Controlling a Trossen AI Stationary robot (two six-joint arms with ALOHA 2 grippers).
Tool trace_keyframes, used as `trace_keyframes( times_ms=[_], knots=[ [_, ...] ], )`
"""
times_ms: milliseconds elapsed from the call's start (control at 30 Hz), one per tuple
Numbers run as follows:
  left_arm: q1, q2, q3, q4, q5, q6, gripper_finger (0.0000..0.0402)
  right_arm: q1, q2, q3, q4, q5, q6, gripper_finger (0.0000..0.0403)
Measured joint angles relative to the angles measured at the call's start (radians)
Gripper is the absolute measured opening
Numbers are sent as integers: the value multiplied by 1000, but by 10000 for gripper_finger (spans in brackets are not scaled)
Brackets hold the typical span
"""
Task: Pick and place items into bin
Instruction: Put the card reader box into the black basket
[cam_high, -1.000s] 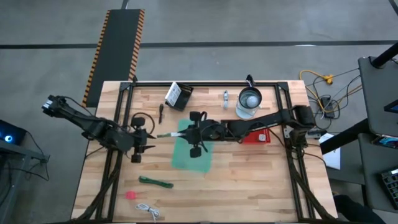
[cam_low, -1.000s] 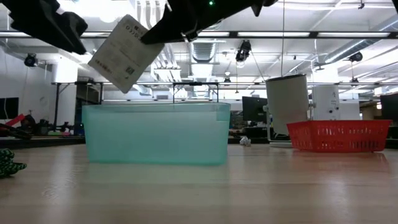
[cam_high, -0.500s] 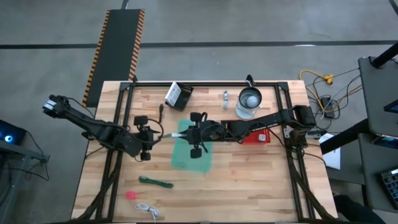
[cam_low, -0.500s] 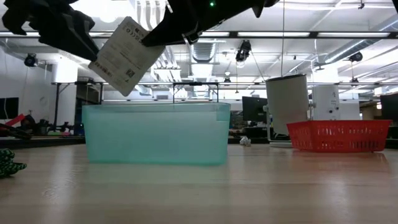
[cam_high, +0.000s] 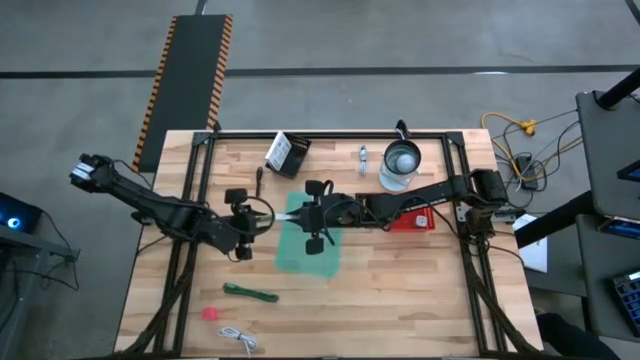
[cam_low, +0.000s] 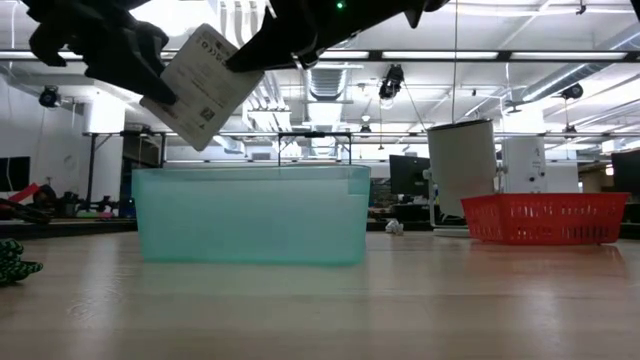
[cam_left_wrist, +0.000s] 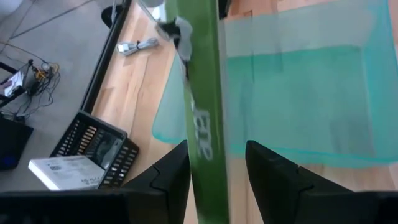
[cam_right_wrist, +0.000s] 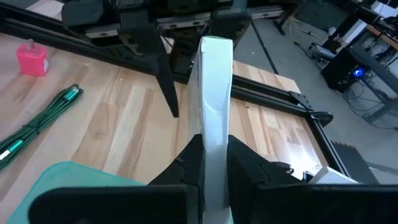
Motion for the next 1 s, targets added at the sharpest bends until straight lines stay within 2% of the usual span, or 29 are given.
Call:
trace_keyframes(
  times_ms=[167, 267, 600, 700, 933, 1000],
  knots=[
    [12, -4, 0, 39, 29, 12, 136, 0, 0, 0, 1, -2, -13, 28],
    [23, -13, 1, 61, 89, 14, 136, 1, 0, 0, -2, -12, -27, 28],
    [69, -10, 13, 84, 130, 43, 133, 0, 0, 0, -6, -54, -38, 29],
    [77, -9, 12, 122, 157, 67, 111, 0, 0, 0, -7, -54, -53, 29],
    [108, -2, 10, 139, 202, 84, 29, 0, 1, -1, -14, -51, -54, 29],
    [114, -3, 7, 140, 214, 92, 21, 0, 1, -1, -14, -51, -54, 29]
  ],
)
